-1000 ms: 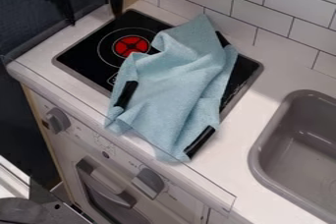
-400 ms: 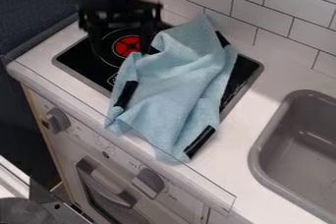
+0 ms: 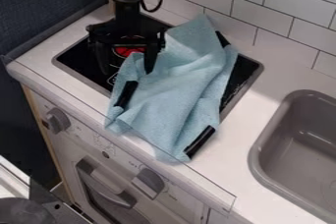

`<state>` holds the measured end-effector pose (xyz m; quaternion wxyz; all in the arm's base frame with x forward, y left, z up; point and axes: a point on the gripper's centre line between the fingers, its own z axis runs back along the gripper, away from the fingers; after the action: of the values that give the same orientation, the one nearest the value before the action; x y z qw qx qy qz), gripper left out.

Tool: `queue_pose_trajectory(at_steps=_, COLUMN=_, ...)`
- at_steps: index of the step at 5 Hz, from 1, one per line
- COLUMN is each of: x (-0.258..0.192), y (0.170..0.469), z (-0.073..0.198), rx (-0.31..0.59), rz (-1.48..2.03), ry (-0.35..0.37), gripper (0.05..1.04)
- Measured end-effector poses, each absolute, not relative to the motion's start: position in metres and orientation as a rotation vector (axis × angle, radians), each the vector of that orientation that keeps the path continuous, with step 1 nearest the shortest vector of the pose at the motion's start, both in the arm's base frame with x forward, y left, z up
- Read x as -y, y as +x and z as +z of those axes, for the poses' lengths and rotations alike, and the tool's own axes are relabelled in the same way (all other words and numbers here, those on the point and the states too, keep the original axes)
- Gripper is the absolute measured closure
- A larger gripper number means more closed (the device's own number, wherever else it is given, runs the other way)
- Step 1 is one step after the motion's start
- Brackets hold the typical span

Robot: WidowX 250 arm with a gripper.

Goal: Move the cloth from left to right

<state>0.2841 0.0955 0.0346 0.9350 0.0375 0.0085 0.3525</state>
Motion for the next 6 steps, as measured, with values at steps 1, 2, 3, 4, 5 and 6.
queue_pose_trajectory(at_steps=1, x=-0.096, y=0.286, z=0.018, rx=-0.032, rz=0.722, ry=0.065, gripper=0.133)
queue_pose_trajectory(at_steps=2, x=-0.101, y=0.289, z=0.014, rx=-0.034, rz=0.743, ry=0.091, gripper=0.349)
queue_pose_trajectory(at_steps=3, x=-0.101, y=0.289, z=0.012, rx=-0.031, rz=0.728, ry=0.073, gripper=0.648)
queue_pose_trajectory(at_steps=4, x=-0.1, y=0.284, z=0.015, rx=-0.052, rz=0.705, ry=0.076, gripper=0.88)
queue_pose_trajectory(at_steps=5, x=-0.091, y=0.282, z=0.033, rx=-0.047, rz=0.664, ry=0.086, gripper=1.008)
queue_pose_trajectory(at_steps=6, x=-0.072, y=0.29, z=0.056, rx=-0.022, rz=0.581, ry=0.099, gripper=1.031)
